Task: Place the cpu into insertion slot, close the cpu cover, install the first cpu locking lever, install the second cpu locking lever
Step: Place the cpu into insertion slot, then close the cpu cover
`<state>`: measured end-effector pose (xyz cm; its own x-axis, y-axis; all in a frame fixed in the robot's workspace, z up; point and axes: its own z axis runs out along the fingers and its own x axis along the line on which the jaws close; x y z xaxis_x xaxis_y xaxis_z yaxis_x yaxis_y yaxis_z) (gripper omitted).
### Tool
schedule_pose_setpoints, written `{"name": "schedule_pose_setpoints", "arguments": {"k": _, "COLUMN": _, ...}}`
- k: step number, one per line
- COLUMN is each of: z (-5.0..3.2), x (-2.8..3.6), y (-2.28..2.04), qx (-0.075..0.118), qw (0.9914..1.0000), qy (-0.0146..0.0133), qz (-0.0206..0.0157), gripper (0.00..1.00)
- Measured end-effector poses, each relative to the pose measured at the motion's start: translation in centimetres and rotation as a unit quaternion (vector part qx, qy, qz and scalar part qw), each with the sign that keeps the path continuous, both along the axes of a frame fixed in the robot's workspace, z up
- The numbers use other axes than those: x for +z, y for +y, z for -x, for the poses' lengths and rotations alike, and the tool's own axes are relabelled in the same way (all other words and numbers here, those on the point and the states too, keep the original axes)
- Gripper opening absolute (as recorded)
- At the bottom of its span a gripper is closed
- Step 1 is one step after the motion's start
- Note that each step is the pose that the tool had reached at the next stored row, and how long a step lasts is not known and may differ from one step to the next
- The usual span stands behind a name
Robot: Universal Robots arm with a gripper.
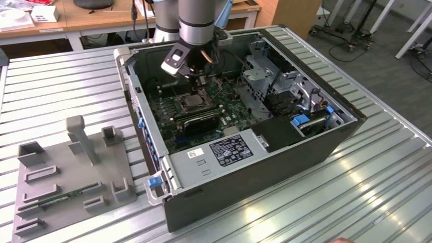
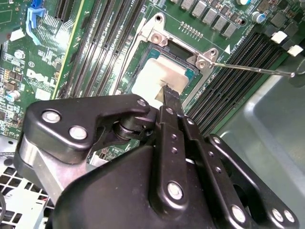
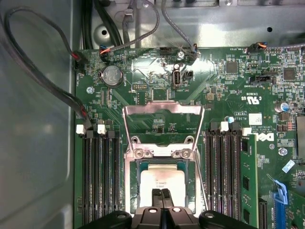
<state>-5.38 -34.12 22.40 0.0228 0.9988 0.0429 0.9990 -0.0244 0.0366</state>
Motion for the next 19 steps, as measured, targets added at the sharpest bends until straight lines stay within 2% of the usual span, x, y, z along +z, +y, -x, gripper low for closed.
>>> {"name": "schedule_pose_setpoints", "arguments": {"k": 9, "z": -0.13, "x": -0.02, "y": -0.16, "qx": 0.000, "qw": 1.00000, "qy": 0.0000, "qz": 0.0001, "gripper": 0.11}}
{"name": "schedule_pose_setpoints", "arguments": {"k": 11, "z": -0.13, "x": -0.03, "y": -0.52, "qx": 0.000, "qw": 1.00000, "qy": 0.0000, "qz": 0.0001, "gripper": 0.11}}
{"name": "schedule_pose_setpoints", "arguments": {"k": 19, "z": -0.13, "x": 0.18, "y": -0.52, "qx": 0.000, "qw": 1.00000, "qy": 0.0000, "qz": 0.0001, "gripper": 0.11}}
